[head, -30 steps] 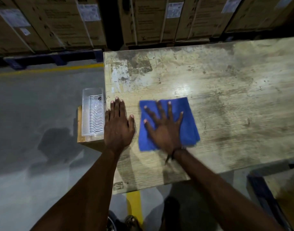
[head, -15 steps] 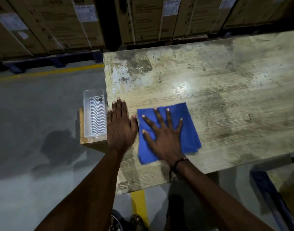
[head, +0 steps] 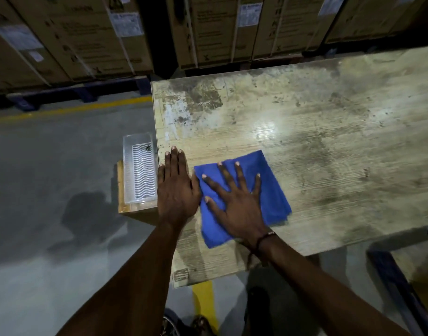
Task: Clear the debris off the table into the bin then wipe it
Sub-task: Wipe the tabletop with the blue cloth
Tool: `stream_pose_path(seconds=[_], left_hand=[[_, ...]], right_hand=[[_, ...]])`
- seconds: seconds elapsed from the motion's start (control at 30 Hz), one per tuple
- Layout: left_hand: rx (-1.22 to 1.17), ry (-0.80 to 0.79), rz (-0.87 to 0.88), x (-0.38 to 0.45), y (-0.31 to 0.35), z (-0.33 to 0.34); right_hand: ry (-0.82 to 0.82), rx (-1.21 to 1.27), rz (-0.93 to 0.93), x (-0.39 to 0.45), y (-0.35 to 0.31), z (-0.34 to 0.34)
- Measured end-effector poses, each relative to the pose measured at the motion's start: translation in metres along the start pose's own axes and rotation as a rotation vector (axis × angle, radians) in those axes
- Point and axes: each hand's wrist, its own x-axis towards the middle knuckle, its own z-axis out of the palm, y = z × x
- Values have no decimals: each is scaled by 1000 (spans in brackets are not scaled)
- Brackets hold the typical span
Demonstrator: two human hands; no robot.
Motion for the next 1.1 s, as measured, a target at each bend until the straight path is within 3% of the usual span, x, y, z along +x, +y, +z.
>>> stream_pose_path(seconds=[0.2,0.3,0.43,0.53,0.73,0.83,1.0,1.1], left_hand=[[-38,-3,-9,1,0,4],[-61,-27,-11,20,0,5],[-59,-38,-6,81,-3,7],[-64,-49,-49,127,-6,4],[-51,27,-91,148,-4,9],[-55,69,-89,147,-4,11],[-50,98,-95,148,-5,13],[-48,104,-100,149,-6,13]], right_hand=[[-20,51,223,129,80,-10],[-17,48,288,151,73,-1],[33,-30,8,97,30,15],[4,-9,-72,90,42,15],[-21,41,225,232,100,-2],[-33,84,303,261,92,5],[0,-30,-94,207,46,25],[4,-20,-51,226,84,9]])
